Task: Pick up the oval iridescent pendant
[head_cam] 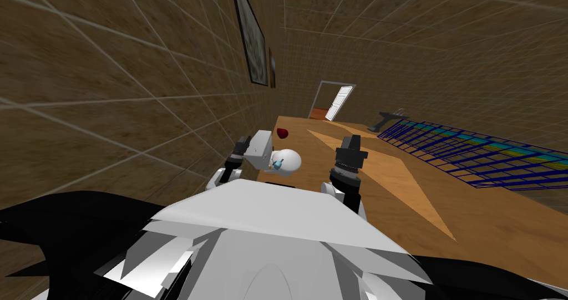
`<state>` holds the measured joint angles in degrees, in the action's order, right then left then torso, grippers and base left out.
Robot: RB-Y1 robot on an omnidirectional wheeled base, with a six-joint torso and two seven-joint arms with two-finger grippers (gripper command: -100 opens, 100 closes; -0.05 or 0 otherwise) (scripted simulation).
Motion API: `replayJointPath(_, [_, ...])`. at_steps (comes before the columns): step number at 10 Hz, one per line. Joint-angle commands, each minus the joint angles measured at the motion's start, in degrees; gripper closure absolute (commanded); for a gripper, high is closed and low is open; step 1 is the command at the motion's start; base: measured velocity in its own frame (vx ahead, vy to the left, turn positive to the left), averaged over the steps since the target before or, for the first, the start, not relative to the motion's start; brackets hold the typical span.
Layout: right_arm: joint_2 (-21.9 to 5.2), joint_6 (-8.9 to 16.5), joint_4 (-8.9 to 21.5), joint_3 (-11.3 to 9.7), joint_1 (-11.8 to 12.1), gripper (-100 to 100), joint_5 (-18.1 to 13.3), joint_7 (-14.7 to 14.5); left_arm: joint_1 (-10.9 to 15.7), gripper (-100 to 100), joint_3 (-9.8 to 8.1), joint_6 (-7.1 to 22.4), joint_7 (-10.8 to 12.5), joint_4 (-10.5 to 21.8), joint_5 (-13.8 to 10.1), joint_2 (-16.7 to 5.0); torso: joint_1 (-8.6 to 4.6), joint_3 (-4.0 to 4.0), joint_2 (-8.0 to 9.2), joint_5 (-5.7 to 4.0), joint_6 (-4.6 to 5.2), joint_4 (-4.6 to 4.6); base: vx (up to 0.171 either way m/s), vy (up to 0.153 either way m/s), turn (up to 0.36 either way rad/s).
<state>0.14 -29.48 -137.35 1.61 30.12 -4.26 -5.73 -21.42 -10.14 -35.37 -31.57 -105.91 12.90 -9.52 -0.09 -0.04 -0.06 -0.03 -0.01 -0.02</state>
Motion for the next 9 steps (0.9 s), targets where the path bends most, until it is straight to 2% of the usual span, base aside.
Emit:
replayJointPath(1, [0.00, 0.00, 0.00, 0.00, 0.00, 0, 0.00, 0.00, 1.18, -100, -0.83, 0.01, -2.35, 2.86, 1.70, 0.20, 0.00, 0.00, 0.00, 0.00, 0.00, 0.00, 0.026, -0.033, 0.047])
replayJointPath(2, [0.00, 0.00, 0.00, 0.00, 0.00, 0, 0.00, 0.00, 1.18, -100, -0.83, 0.01, -2.35, 3.52, 1.70, 0.20, -0.02, -0.02, -0.04, 0.00, 0.01, -0.01, 0.017, -0.027, 0.018])
replayJointPath(5, [0.00, 0.00, 0.00, 0.00, 0.00, 0, 0.00, 0.00, 3.20, -100, -2.46, -0.01, -6.84, 10.05, 5.06, 0.90, -0.02, -0.02, -0.03, 0.00, 0.00, -0.01, 0.022, -0.035, 0.043])
replayJointPath(6, [0.00, 0.00, 0.00, 0.00, 0.00, 0, 0.00, 0.00, 3.20, -100, -2.46, -0.01, -6.84, 10.30, 5.06, 0.90, -0.05, -0.03, -0.05, -0.01, 0.01, -0.01, 0.017, -0.033, 0.013])
replayJointPath(9, [0.00, 0.00, 0.00, 0.00, 0.00, 0, 0.00, 0.00, 5.21, -100, -4.03, 0.04, -11.14, 16.41, 8.30, 1.79, -0.02, 0.00, 0.00, 0.00, 0.01, 0.00, 0.014, -0.033, 0.040])
